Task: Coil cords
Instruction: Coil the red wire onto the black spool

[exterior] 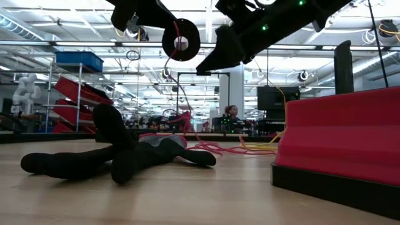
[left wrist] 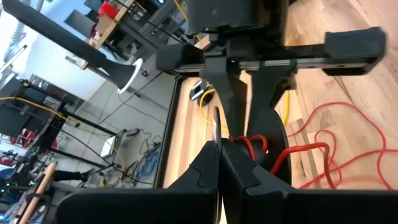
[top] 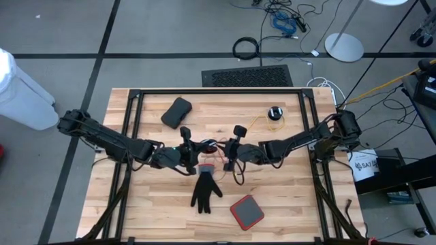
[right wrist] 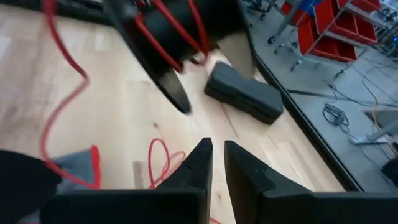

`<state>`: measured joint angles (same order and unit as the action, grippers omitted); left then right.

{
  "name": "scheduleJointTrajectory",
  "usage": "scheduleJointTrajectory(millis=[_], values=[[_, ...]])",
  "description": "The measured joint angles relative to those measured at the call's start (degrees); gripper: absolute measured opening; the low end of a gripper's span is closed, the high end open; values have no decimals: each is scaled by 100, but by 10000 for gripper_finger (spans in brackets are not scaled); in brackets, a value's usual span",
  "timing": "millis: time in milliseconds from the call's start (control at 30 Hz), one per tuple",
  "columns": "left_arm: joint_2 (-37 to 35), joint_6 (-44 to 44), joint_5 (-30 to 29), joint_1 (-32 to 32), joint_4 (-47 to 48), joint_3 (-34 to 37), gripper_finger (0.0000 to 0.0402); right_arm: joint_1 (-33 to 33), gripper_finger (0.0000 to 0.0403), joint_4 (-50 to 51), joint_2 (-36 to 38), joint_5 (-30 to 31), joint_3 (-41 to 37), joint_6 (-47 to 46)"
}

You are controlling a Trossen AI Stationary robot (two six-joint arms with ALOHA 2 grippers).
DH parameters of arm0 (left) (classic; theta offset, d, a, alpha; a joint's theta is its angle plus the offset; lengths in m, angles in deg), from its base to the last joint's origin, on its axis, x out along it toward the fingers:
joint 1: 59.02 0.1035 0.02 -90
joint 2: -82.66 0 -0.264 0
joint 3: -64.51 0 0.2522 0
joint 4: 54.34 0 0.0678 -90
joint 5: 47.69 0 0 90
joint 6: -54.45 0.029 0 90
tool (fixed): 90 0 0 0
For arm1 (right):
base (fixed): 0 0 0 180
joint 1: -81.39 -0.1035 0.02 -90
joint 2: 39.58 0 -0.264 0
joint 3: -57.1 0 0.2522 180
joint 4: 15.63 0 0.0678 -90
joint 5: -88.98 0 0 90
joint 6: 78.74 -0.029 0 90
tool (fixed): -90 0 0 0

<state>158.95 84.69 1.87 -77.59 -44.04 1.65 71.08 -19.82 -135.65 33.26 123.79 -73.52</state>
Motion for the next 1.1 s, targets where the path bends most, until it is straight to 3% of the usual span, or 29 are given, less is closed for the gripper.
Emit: scheduleJointTrajectory(millis=[67, 233, 300, 500, 833, 1100], values=[[0, 2, -36, 0, 68, 0, 0, 7, 31, 77, 0, -117, 0, -29], [0, 2, -76, 2, 98, 0, 0, -6, 32, -88, -71, -1302, 0, -296], [0, 0, -89, 2, 82, 0, 0, -7, 32, -249, -201, -1431, 0, -316], [0, -42, -156, 4, 37, 0, 0, -66, 45, -1265, -858, -1488, 0, -112], [0, -136, -179, 4, 95, 0, 0, -142, 139, -1535, -1116, -1147, 0, -95], [0, -149, -180, 4, 94, 0, 0, -146, 122, -1344, -1089, -1007, 0, -132]])
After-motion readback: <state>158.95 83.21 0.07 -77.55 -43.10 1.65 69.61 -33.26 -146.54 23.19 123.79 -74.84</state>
